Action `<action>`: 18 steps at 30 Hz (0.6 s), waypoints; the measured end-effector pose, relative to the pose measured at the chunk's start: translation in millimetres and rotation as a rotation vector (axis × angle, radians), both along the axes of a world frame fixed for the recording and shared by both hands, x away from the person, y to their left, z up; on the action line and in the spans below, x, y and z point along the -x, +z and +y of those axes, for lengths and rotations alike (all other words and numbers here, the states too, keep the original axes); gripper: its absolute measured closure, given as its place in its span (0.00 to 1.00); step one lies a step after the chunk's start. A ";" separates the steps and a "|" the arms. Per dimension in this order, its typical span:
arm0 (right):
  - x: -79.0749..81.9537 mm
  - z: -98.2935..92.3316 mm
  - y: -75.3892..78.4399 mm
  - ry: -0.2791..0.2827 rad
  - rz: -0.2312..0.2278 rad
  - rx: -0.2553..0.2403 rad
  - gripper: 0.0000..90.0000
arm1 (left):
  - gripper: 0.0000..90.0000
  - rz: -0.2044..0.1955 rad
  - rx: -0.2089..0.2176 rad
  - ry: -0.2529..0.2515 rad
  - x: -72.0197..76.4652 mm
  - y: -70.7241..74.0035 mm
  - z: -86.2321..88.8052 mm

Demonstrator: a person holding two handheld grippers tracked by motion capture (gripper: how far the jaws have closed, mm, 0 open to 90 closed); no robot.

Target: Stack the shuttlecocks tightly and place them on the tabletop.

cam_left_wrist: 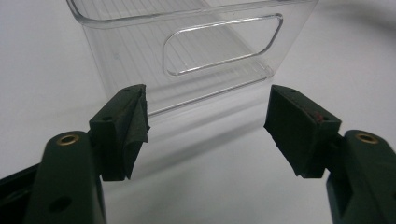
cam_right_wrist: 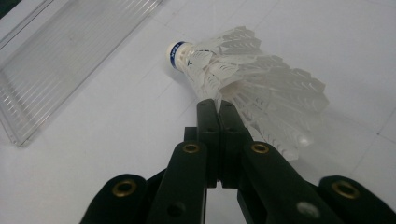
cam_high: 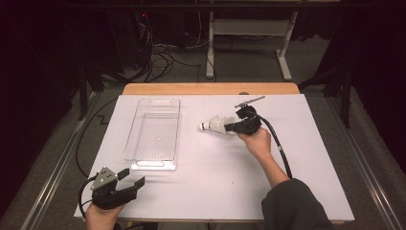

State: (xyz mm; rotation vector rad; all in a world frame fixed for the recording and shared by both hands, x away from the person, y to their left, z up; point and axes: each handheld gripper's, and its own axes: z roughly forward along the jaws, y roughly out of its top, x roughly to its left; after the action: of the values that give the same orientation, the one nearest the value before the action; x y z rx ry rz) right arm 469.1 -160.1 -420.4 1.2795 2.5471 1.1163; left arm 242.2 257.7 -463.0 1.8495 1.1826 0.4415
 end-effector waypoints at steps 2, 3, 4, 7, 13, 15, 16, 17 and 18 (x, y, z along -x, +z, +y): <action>1.9 1.5 0.0 0.010 -0.001 -0.002 1.00 | 0.34 -0.001 0.000 0.000 0.1 0.0 -0.1; 2.1 1.9 -0.3 0.014 -0.004 0.000 1.00 | 0.34 -0.001 0.000 0.000 0.1 0.0 -0.1; 2.6 2.6 -0.8 0.014 -0.002 0.000 1.00 | 0.34 0.000 -0.001 0.000 0.1 0.0 -0.1; 1.5 2.2 -3.2 0.002 -0.004 -0.002 1.00 | 0.34 -0.001 0.000 0.000 0.2 0.1 0.0; -0.3 -1.1 -8.0 -0.031 0.001 0.004 1.00 | 0.34 -0.001 0.000 -0.001 0.1 0.0 0.0; -1.0 -2.3 -9.3 -0.043 0.001 0.008 1.00 | 0.34 -0.001 0.001 0.000 0.2 0.0 0.1; -1.5 -2.8 -10.0 -0.045 -0.002 0.012 1.00 | 0.34 -0.001 0.001 0.000 0.1 0.0 0.1; -1.7 -2.9 -10.4 -0.051 -0.001 0.012 1.00 | 0.34 0.000 0.000 0.000 0.1 0.1 0.1; -2.2 -3.1 -10.9 -0.052 -0.001 0.014 1.00 | 0.34 0.000 0.000 0.000 0.1 0.0 -0.1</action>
State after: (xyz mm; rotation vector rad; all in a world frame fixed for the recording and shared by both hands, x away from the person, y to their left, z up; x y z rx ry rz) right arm 471.3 -163.2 -431.3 1.3326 2.5013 1.0873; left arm 242.1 257.6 -463.0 1.8496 1.1824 0.4420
